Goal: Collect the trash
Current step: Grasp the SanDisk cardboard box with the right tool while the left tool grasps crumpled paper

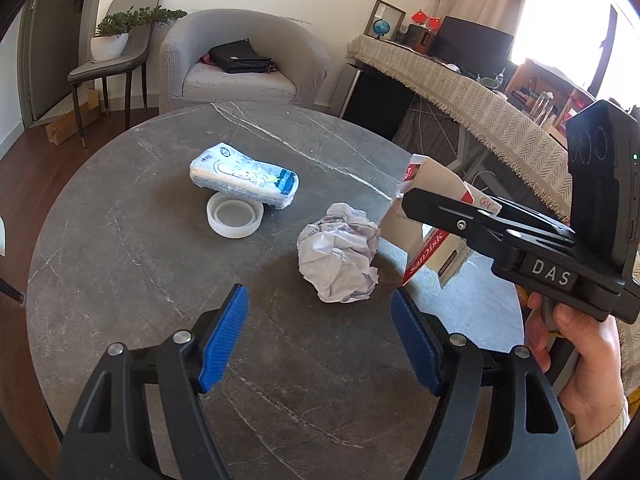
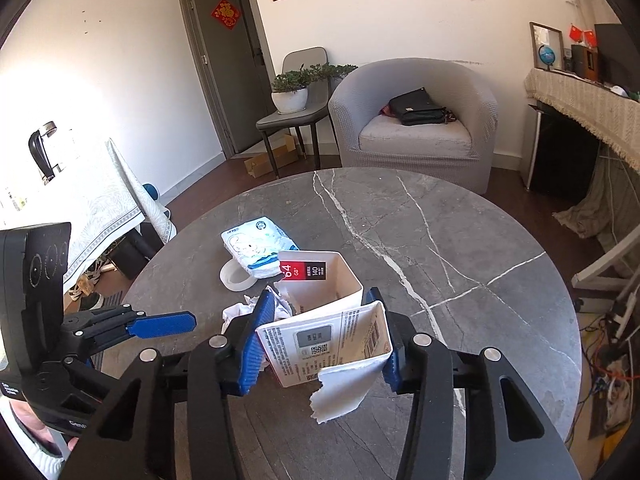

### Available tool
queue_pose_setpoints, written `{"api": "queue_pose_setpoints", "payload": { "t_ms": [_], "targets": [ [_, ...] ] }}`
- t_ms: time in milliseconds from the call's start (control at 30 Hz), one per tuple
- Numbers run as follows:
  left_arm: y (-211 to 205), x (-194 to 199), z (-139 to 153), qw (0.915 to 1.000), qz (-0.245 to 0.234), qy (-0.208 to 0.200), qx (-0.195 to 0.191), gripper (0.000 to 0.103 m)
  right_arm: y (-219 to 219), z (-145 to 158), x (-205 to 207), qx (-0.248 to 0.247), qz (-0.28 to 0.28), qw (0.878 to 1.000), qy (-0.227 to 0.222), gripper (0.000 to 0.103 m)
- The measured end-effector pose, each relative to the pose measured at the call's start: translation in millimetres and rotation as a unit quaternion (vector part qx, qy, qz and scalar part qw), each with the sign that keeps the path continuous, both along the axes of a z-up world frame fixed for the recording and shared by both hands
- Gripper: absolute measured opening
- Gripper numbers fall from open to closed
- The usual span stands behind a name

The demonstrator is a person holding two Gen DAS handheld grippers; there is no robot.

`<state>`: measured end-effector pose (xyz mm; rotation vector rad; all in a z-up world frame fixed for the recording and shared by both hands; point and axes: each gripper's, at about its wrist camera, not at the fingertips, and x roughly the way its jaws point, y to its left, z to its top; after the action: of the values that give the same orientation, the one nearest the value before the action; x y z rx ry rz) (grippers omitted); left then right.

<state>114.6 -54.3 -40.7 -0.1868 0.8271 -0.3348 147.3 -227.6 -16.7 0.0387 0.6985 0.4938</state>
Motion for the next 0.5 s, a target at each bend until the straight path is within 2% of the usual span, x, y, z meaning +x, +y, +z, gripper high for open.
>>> {"api": "queue_pose_setpoints", "payload": {
  "t_ms": [167, 500],
  "targets": [
    [-17.0, 8.9, 3.8, 0.9998, 0.013, -0.002, 0.013, 0.076, -21.1, -0.8, -2.1, 0.012, -0.017, 1.0, 0.005, 0.048],
    [-23.5, 25.7, 2.4, 0.9977, 0.053, 0.006, 0.042, 0.075, -43.0, -4.6, -8.9, 0.009, -0.028, 1.0, 0.01, 0.048]
  ]
}}
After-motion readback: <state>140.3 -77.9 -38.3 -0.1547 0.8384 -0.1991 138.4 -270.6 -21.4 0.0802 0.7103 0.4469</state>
